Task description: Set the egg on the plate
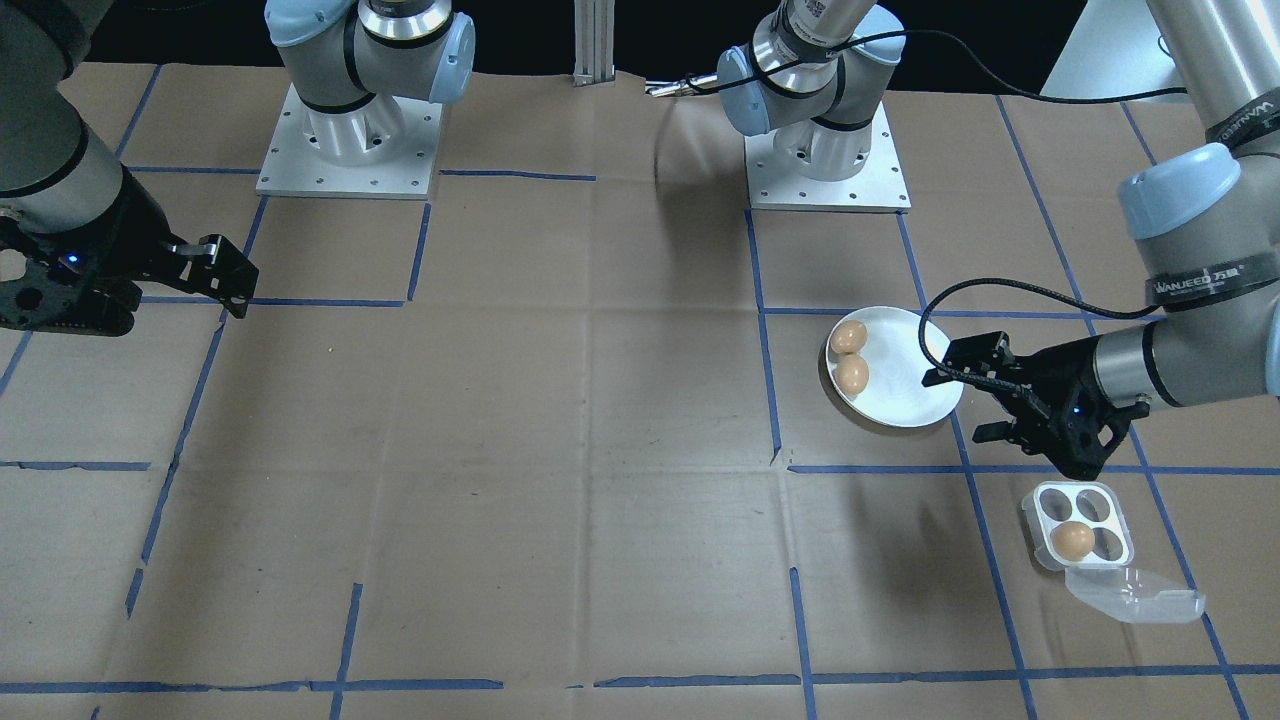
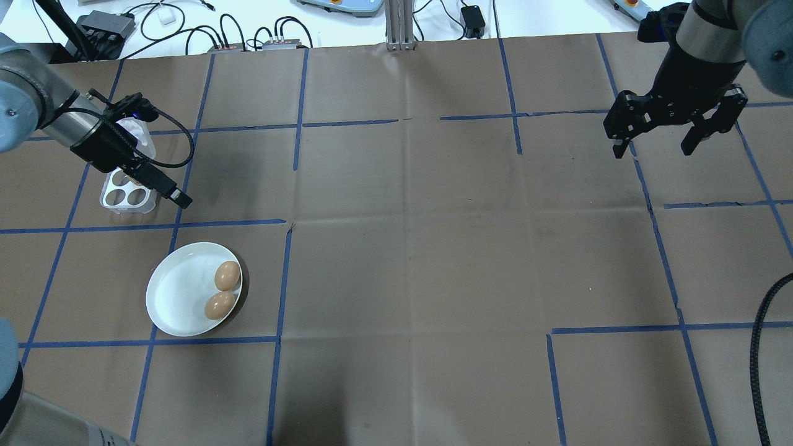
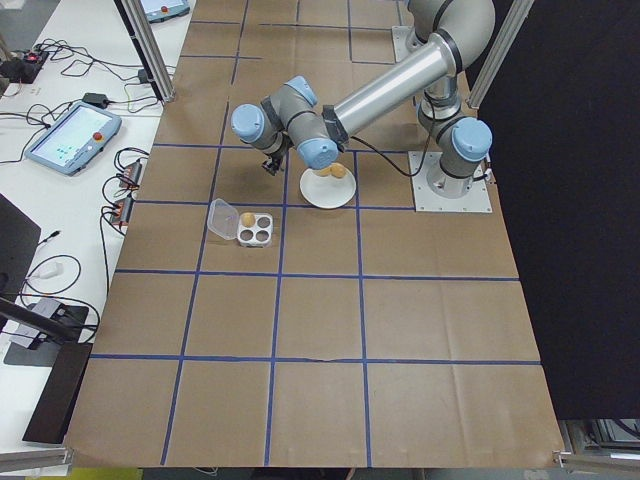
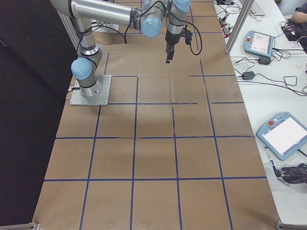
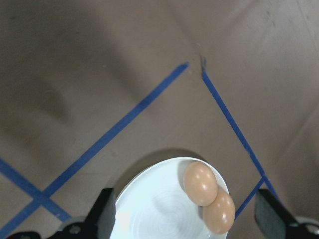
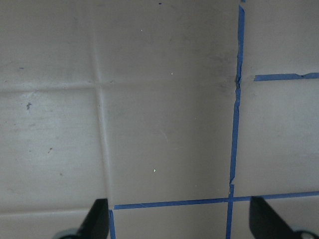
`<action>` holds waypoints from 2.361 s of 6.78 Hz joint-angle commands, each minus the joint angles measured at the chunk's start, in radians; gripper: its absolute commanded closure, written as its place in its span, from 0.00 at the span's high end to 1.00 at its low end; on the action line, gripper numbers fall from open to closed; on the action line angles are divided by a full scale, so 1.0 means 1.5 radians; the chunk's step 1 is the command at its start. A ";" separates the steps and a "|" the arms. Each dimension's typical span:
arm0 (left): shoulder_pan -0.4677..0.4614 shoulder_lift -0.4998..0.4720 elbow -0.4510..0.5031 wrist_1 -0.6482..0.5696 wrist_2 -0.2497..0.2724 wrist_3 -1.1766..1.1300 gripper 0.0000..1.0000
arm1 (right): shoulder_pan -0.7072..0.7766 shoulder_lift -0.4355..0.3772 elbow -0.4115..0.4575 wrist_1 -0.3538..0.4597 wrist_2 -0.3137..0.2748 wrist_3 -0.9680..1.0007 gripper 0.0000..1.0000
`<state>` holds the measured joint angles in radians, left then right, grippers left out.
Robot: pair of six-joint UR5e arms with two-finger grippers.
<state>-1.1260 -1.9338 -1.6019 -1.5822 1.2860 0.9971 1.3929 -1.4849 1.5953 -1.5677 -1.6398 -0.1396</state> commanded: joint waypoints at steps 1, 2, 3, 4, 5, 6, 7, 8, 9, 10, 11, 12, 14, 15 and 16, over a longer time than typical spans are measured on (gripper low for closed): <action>0.010 -0.018 0.035 0.022 0.011 -0.242 0.98 | 0.000 0.000 0.000 0.000 0.000 0.000 1.00; 0.010 -0.029 0.051 0.054 0.060 -0.347 0.98 | 0.000 0.000 0.000 0.000 0.000 0.000 1.00; 0.010 -0.048 0.063 0.086 0.158 -0.461 0.98 | 0.000 0.000 0.000 0.000 0.000 0.000 1.00; 0.010 -0.067 0.083 0.111 0.194 -0.524 0.98 | 0.000 0.000 0.000 0.000 0.000 0.000 1.00; 0.010 -0.095 0.106 0.170 0.199 -0.523 0.98 | 0.000 0.000 0.000 0.000 0.000 0.000 1.00; 0.010 -0.121 0.124 0.192 0.197 -0.520 0.97 | 0.000 0.000 0.000 0.000 0.000 0.000 1.00; 0.010 -0.142 0.137 0.237 0.198 -0.499 0.97 | 0.000 0.000 0.000 0.000 0.000 0.000 1.00; 0.010 -0.156 0.141 0.249 0.198 -0.450 0.94 | 0.000 0.000 0.000 0.000 0.000 0.000 1.00; 0.010 -0.161 0.136 0.249 0.196 -0.431 0.91 | 0.000 0.000 0.000 0.000 0.000 0.000 1.00; 0.010 -0.162 0.128 0.245 0.195 -0.430 0.90 | 0.000 0.000 0.000 0.000 0.000 0.000 1.00; 0.010 -0.164 0.127 0.243 0.199 -0.427 0.88 | 0.000 0.000 0.000 0.000 0.000 0.000 1.00; 0.010 -0.175 0.127 0.241 0.200 -0.426 0.86 | 0.000 0.000 0.000 0.000 0.000 0.000 1.00; 0.011 -0.184 0.130 0.239 0.201 -0.425 0.81 | 0.000 0.000 0.000 0.000 0.000 0.000 1.00; 0.018 -0.185 0.131 0.238 0.201 -0.426 0.80 | 0.000 0.000 0.000 0.000 0.000 0.000 1.00; 0.018 -0.187 0.130 0.237 0.201 -0.426 0.78 | 0.000 0.000 0.000 0.000 0.000 0.000 1.00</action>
<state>-1.1017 -2.2116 -1.4065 -1.2254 1.5876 0.3577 1.3929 -1.4849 1.5954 -1.5677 -1.6398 -0.1396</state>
